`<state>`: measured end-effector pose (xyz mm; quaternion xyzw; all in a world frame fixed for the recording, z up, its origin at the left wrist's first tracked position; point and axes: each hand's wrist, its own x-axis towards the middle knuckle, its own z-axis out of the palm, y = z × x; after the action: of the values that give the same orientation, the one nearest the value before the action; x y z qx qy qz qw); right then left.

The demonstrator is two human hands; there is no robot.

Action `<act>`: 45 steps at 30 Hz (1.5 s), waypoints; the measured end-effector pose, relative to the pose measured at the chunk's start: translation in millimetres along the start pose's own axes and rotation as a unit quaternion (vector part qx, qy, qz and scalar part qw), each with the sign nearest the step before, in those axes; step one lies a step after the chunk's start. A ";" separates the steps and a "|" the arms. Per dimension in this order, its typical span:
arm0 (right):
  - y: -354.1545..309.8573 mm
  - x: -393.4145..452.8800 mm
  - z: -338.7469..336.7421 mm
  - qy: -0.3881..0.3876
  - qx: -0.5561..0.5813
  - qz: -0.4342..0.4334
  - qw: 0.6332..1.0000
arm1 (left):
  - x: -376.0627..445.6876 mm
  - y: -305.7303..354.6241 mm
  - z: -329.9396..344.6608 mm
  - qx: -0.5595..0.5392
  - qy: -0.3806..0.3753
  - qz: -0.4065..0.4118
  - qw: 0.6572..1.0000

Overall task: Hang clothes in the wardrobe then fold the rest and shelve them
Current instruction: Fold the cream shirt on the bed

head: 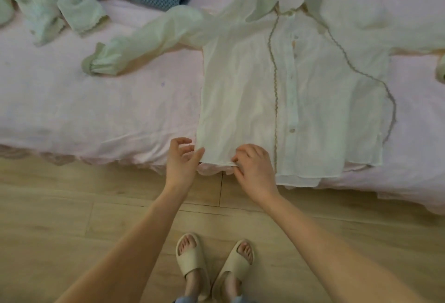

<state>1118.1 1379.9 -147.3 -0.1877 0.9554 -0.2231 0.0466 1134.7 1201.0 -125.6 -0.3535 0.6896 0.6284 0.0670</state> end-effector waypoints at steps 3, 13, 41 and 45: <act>0.7 -0.1 3.0 -0.007 0.013 0.021 1.000 | 3.1 -7.0 -8.8 0.013 -0.053 0.013 0.998; -31.2 -3.9 -2.2 -0.086 0.039 0.052 0.994 | 5.1 2.4 -20.1 0.028 -0.018 -0.046 0.998; 169.7 -94.2 -79.2 0.203 0.136 0.493 0.835 | -50.8 15.2 193.7 0.516 -0.265 0.495 0.647; 211.3 -91.0 -91.5 0.187 0.141 0.458 0.857 | -50.6 12.5 242.5 0.558 -0.241 0.515 0.605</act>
<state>1115.1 1627.1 -158.6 0.3252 0.8823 -0.3402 -0.0100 1079.7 1442.7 -137.0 0.3303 0.9334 0.1153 0.0802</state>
